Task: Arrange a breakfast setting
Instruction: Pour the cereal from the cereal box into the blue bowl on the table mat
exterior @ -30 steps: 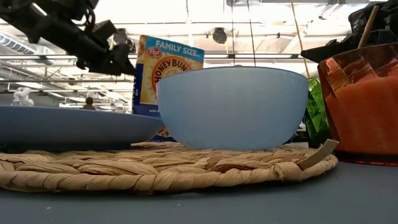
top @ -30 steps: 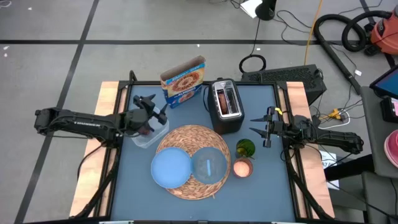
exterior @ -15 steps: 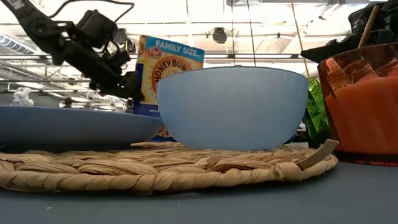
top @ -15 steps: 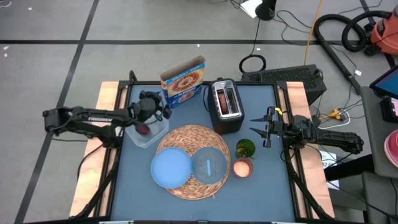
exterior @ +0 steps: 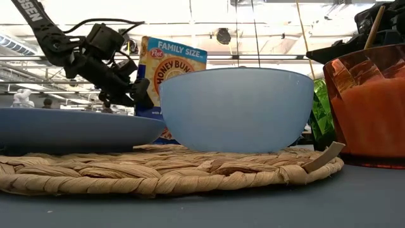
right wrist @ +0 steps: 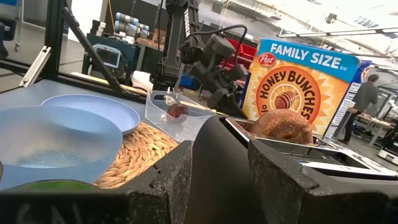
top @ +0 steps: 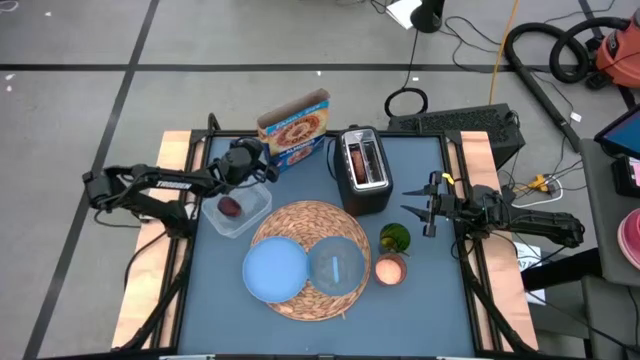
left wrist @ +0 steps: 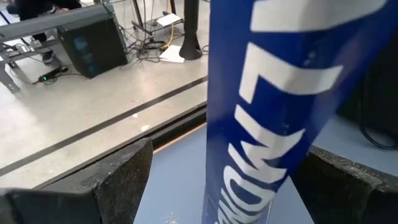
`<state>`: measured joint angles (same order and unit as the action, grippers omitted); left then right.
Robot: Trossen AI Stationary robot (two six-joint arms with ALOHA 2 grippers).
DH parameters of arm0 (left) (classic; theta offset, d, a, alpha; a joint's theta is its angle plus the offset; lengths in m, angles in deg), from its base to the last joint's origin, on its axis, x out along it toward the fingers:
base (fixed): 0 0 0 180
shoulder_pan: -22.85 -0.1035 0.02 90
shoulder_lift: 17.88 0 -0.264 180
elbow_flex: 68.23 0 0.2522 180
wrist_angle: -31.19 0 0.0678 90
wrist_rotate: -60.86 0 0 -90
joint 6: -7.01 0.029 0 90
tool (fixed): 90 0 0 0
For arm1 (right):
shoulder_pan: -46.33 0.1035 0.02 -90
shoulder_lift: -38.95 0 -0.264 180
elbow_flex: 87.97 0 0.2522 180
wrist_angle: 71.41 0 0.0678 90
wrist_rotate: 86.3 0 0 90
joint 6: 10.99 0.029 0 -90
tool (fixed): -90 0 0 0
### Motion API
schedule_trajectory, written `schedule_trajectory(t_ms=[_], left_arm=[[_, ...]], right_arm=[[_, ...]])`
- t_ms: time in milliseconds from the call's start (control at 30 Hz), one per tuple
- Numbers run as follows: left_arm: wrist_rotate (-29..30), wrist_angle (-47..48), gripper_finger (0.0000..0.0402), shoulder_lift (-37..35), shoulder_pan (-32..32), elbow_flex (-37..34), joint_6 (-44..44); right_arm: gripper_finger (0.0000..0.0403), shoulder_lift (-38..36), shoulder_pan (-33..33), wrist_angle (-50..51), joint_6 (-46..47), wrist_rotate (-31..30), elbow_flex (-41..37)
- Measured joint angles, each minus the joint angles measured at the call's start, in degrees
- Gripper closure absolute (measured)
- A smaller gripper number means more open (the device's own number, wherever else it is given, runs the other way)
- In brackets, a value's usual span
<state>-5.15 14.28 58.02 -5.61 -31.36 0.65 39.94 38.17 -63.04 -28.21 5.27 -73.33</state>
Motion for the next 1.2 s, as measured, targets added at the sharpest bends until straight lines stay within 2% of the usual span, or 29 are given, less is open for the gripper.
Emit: schedule_trajectory(t_ms=[400,500,600,933,1200], left_arm=[[-0.9,-2.6,0.0037,0.0,0.0,0.0,0.1],[-1.2,-2.5,0.0048,0.0,0.0,0.0,0.1],[-1.2,-2.6,0.0079,0.0,0.0,0.0,0.1],[-1.2,-2.6,0.0221,0.0,0.1,0.0,0.1],[-1.3,-2.6,0.0307,0.0,0.1,0.0,0.1]], right_arm=[[0.0252,0.0,0.0,0.0,0.0,0.0,0.0],[0.0252,0.0,0.0,0.0,0.0,0.0,0.0],[0.0252,0.0,0.0,0.0,0.0,0.0,0.0],[0.0252,0.0,0.0,0.0,0.0,0.0,0.0],[0.0252,0.0,0.0,0.0,0.0,0.0,0.0]])
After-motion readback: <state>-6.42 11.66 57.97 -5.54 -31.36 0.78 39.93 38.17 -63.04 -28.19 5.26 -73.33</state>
